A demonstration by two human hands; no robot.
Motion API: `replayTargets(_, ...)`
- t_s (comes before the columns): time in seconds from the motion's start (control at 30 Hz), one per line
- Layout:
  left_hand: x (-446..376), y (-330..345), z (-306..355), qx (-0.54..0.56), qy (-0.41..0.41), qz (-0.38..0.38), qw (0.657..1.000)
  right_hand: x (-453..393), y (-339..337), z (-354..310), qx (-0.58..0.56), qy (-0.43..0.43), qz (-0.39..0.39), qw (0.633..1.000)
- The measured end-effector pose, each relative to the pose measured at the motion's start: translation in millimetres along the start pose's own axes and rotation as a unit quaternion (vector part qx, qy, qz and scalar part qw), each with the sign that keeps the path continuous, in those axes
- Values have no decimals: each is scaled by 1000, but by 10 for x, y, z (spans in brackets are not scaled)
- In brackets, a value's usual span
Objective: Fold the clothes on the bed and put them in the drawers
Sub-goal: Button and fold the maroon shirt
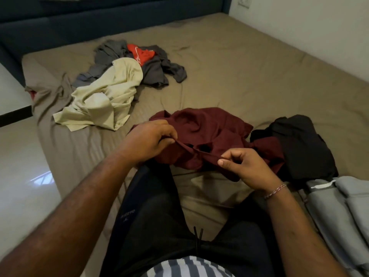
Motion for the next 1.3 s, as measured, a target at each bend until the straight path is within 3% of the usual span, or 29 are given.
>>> replayTargets(0.13,-99,-273,50,-29,-36,-46,998,-14,-224,-319,-31,-8,44,999)
replayTargets(0.2,-97,-428,196,-59,-7,-24,998,52,-279,-498,-45,-18,31,998)
replayTargets(0.27,-47,-636,423,-59,67,80,993,174,-355,-699,-95,-26,38,994)
replayTargets(0.37,16,-966,803,15,171,245,954,347,-514,-1073,-217,-38,77,972)
replayTargets(0.57,149,-1056,1430,72,243,386,887,580,-530,-1662,-319,-74,66,942)
replayTargets(0.7,268,-851,1534,87,269,389,877,607,-416,-1724,-288,-69,92,951)
replayTargets(1.0,417,-454,1508,100,267,359,889,663,-185,-1641,-190,-69,116,973)
replayTargets(1.3,410,-373,1431,88,274,325,901,637,-60,-1565,-182,-94,143,968)
Point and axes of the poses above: each hand's wrist, its own x-axis away from the middle knuckle, its own y-axis out of the palm, z = x × y, the point moved 4 cm from there along -x, towards the middle knuckle, and after that the axes turned 13 degrees about x, right-handed, at the moved point
